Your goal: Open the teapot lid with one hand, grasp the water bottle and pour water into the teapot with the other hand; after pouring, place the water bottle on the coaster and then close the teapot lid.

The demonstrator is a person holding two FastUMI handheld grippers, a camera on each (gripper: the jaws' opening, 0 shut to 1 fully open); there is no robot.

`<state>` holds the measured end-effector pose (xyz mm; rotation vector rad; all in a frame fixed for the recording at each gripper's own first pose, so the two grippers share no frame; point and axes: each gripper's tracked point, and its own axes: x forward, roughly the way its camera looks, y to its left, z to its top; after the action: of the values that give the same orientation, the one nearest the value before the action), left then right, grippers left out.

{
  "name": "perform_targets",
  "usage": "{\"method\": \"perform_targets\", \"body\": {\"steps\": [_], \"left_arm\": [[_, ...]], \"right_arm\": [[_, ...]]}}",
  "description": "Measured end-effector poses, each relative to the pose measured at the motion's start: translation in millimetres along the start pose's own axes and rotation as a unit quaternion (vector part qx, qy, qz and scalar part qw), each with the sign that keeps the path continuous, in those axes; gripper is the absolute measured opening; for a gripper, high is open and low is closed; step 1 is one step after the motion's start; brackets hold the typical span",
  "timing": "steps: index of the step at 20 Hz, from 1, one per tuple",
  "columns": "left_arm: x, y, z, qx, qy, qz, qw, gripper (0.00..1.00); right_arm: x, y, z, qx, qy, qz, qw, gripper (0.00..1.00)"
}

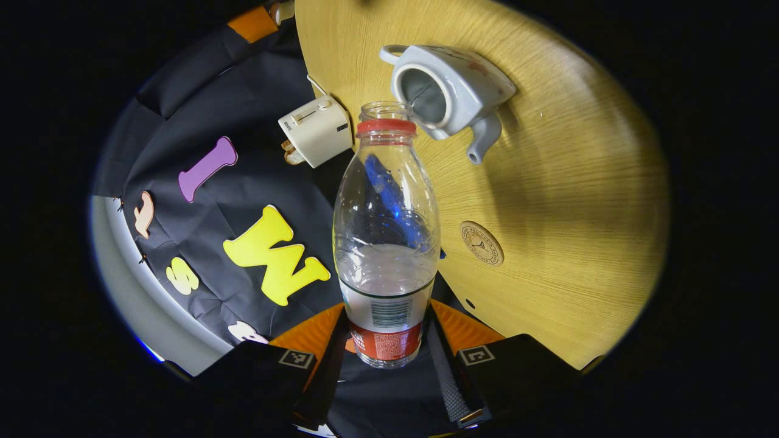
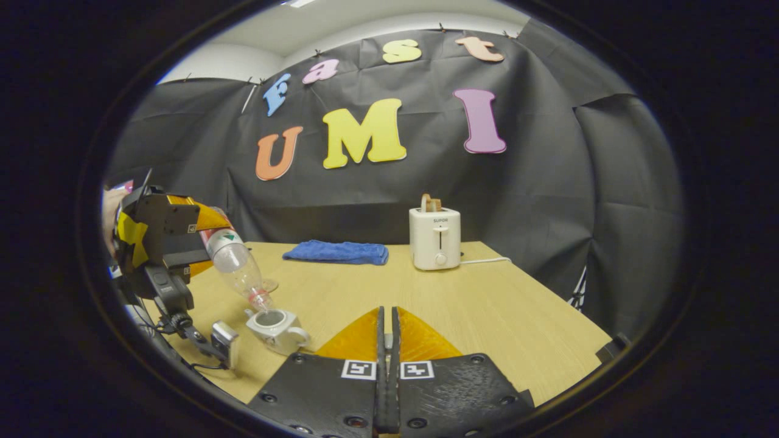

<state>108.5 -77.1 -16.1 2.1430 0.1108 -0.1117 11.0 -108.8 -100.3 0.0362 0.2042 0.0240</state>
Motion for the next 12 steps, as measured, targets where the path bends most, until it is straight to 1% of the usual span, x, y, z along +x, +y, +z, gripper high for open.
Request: {"method": "perform_targets", "body": {"steps": [1, 2, 3, 4, 5, 7, 8, 10, 11, 12], "left_arm": [[-1.7, -0.2, -0.6, 0.001, 0.000, 0.000, 1.000, 0.71], [-2.1, -0.2, -0.2, 0.003, 0.001, 0.001, 1.000, 0.75], [-1.7, 0.7, 0.8, 0.004, 0.000, 0.000, 1.000, 0.75], [-2.4, 1.3, 1.5, 0.004, -0.001, 0.001, 1.000, 0.71], [-3.3, 1.8, 1.1, 0.002, -0.001, 0.000, 1.000, 0.75], [-4.1, 1.3, 1.3, 0.001, -0.001, -0.001, 1.000, 0.75], [-4.3, 1.6, 1.3, 0.001, -0.001, -0.001, 1.000, 0.71], [-4.1, 3.5, 1.7, -0.003, -0.005, 0.003, 1.000, 0.71], [-4.5, 4.7, 1.2, -0.007, -0.006, 0.007, 1.000, 0.75], [-3.9, 5.2, -0.4, -0.013, -0.007, 0.008, 1.000, 0.71]], "right_arm": [[1.1, 0.3, -0.7, 0.000, 0.000, 0.001, 1.000, 0.00], [1.9, 0.4, -0.4, 0.001, 0.001, 0.001, 1.000, 0.00], [2.2, 0.0, -1.7, 0.001, 0.002, 0.001, 1.000, 0.00], [1.7, -0.8, -1.6, 0.003, 0.002, 0.000, 1.000, 0.00], [1.1, -1.7, -2.6, 0.003, 0.003, 0.000, 1.000, 0.00], [0.7, -0.6, -2.0, 0.003, 0.003, 0.000, 1.000, 0.00], [0.9, -0.2, -0.9, 0.002, 0.003, 0.000, 1.000, 0.00], [-1.0, -0.1, 0.4, 0.000, 0.001, 0.000, 1.000, 0.00], [-0.9, 0.7, 0.5, 0.000, 0.000, -0.001, 1.000, 0.00], [-1.9, 0.8, 0.6, -0.001, 0.000, -0.001, 1.000, 0.00]]}}
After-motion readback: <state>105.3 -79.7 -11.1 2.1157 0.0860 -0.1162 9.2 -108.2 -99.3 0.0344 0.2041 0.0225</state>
